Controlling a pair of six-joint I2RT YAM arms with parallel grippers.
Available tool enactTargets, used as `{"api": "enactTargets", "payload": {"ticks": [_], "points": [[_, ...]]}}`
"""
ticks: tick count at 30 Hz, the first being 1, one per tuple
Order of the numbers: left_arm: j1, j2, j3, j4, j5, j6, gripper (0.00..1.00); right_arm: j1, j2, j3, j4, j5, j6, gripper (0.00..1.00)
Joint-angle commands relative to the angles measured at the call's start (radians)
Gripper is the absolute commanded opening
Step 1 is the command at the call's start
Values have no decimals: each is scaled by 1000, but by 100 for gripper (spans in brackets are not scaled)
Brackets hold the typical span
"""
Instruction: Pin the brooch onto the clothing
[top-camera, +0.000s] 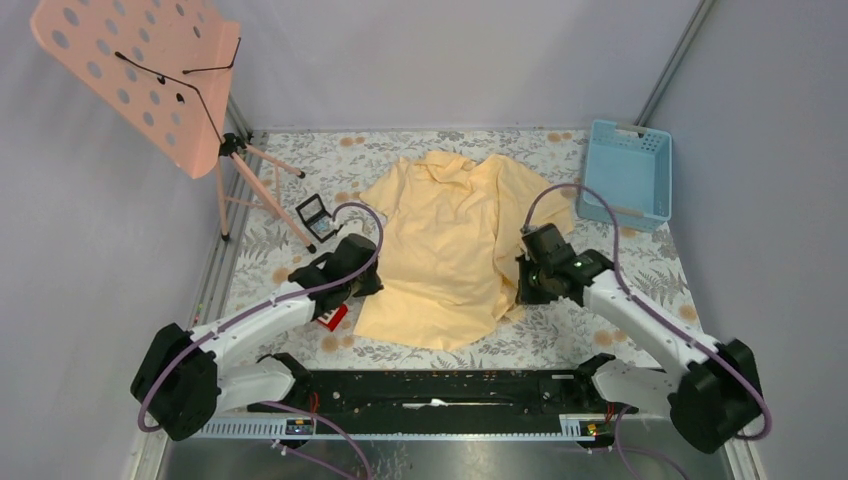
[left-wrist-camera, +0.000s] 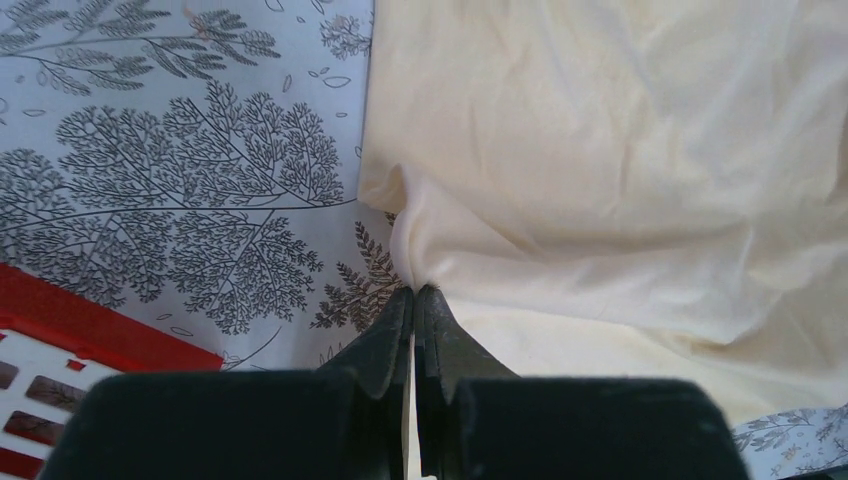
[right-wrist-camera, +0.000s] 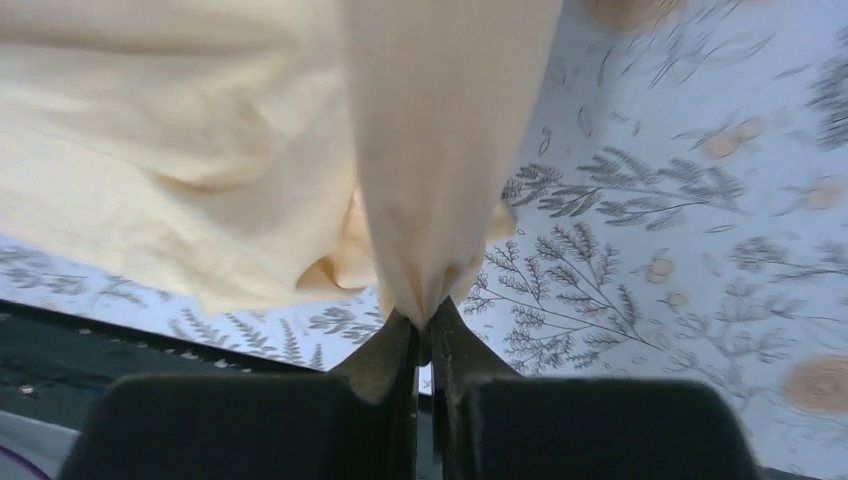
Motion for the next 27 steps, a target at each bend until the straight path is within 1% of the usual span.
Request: {"api": "enactTargets", "payload": {"ticks": [1,3,5,6,7,8,9,10,11,12,13,14,15,16,17,18,19,21,24,27], "points": [[33,-64,72,-22,-4,44,0,10,-184,238,-266,161,-78,2],[57,-77,83,-29,7,55,0,10,-235,314,-375,218,-103,6],[84,-85,86,-28,11,68,0,10,-263,365,-447,285,-114,10],[97,-83,85,-23,18,76,0,8,-269,378,-470,327,-119,13],[111,-74,86,-16,27,85,0,8,-270,381,-469,368,-127,19],[126,-61,89,-11,44,95,0,8,-263,379,-458,413,-133,22],[139,-45,92,0,59,101,0,2,-251,375,-438,450,-139,22],[148,-28,93,14,72,104,0,-6,-230,366,-405,483,-146,25],[154,-7,96,31,80,110,0,-18,-204,353,-359,513,-152,32],[157,13,101,49,85,119,0,-43,-164,329,-316,544,-155,42],[158,38,109,63,88,130,0,-64,-124,322,-274,549,-158,48],[158,67,123,69,84,144,7,-83,-84,319,-255,554,-154,55],[159,83,135,64,79,165,25,-89,-50,329,-268,557,-138,62],[159,91,154,52,78,179,47,-89,-21,339,-293,541,-129,72],[159,88,165,33,75,192,70,-90,-9,340,-310,508,-123,80],[157,74,166,17,74,198,83,-90,-13,326,-315,456,-117,85],[157,46,158,7,74,201,89,-90,-28,303,-313,391,-115,90],[154,-29,127,-14,75,190,94,-88,-71,236,-314,291,-95,93],[145,-148,68,-73,71,164,96,-86,-151,122,-313,155,-18,93],[140,-222,9,-157,88,106,95,-73,-217,86,-315,48,75,93]]}}
